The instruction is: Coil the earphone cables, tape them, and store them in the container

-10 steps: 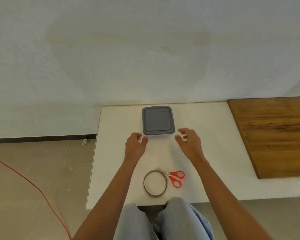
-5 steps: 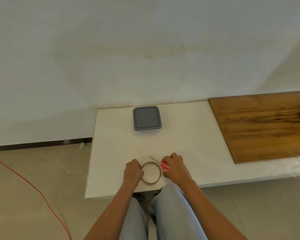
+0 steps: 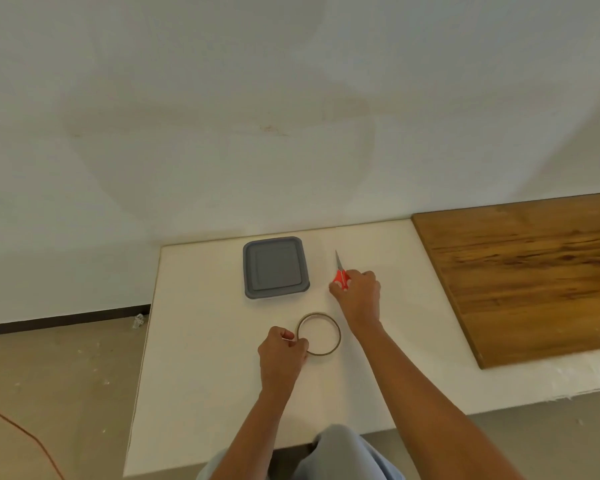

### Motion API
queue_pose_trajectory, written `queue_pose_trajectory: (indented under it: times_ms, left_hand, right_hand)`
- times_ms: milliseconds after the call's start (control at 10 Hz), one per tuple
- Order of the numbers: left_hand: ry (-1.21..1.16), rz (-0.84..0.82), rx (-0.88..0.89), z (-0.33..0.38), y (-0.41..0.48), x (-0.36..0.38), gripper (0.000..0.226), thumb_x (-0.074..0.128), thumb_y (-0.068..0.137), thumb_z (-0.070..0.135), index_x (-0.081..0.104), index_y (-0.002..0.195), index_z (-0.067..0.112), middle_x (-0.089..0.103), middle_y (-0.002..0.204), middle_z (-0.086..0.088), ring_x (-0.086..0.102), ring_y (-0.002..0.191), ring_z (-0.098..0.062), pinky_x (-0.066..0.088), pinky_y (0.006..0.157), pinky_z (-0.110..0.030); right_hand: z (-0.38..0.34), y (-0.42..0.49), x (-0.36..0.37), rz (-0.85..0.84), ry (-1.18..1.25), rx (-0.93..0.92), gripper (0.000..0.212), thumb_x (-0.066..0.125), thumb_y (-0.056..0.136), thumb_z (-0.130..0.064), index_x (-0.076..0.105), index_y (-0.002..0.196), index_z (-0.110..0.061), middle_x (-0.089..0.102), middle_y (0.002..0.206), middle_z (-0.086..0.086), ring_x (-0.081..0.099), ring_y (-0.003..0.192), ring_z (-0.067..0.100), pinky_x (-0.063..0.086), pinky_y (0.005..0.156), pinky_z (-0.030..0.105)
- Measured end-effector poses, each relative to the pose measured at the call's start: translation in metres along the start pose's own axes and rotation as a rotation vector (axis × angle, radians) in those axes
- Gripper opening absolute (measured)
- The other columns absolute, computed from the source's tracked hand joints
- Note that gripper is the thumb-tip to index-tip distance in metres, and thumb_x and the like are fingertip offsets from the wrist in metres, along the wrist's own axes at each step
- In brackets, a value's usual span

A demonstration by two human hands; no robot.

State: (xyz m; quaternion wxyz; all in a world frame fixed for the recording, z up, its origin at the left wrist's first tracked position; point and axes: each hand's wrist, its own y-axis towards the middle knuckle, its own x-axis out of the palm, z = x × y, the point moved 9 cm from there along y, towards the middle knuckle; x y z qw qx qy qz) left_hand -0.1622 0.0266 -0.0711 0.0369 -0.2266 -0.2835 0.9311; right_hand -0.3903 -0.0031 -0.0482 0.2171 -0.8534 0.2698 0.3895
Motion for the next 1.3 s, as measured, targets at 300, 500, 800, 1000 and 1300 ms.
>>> queue_pose_trajectory:
  times_ms: [300,500,800,1000,1300]
  left_hand:
    - [-0.053,0.005,0.014,-0.002,0.007,0.002,0.020,0.073,0.078,0.009,0.060,0.093,0.008,0.068,0.076,-0.007,0.070,0.073,-0.023,0.060,0.073,-0.038]
    - [-0.076,-0.022,0.071,0.014,-0.002,0.011,0.019,0.070,0.078,0.006,0.061,0.094,0.009,0.068,0.080,-0.007,0.070,0.076,-0.025,0.059,0.071,-0.036]
    - [0.496,-0.112,0.372,0.022,-0.003,0.011,0.053,0.068,0.087,0.021,0.048,0.136,0.020,0.057,0.130,0.000,0.051,0.123,-0.016,0.043,0.097,-0.027]
    - [0.697,-0.042,0.538,0.024,-0.007,0.010,0.053,0.060,0.092,0.022,0.040,0.141,0.022,0.053,0.135,0.005,0.040,0.131,-0.011,0.046,0.093,-0.024]
    - [0.765,-0.062,0.588,0.023,-0.008,0.012,0.056,0.058,0.094,0.025,0.035,0.145,0.020,0.045,0.146,0.006,0.036,0.135,-0.012,0.045,0.097,-0.024]
  right_hand:
    - [-0.004,-0.008,0.012,-0.052,0.072,-0.118,0.042,0.062,0.091,-0.028,0.056,0.131,-0.014,0.048,0.121,0.010,0.045,0.112,0.027,0.046,0.093,0.037]
    - [0.044,-0.065,-0.001,-0.151,0.206,0.062,0.017,0.069,0.084,-0.023,0.072,0.099,-0.016,0.069,0.087,0.003,0.066,0.079,0.021,0.055,0.075,0.034]
    - [0.051,-0.009,-0.048,0.205,0.483,0.304,0.018,0.071,0.082,-0.011,0.059,0.094,-0.005,0.066,0.082,0.012,0.068,0.071,0.026,0.056,0.064,0.034]
    - [0.054,0.036,-0.041,0.272,0.381,0.383,0.027,0.074,0.082,-0.019,0.059,0.095,0.000,0.065,0.092,0.018,0.067,0.080,0.032,0.057,0.072,0.040]
    - [0.054,0.032,-0.036,0.204,0.367,0.325,0.035,0.060,0.092,-0.037,0.056,0.087,-0.003,0.067,0.081,0.017,0.067,0.063,0.027,0.055,0.063,0.036]
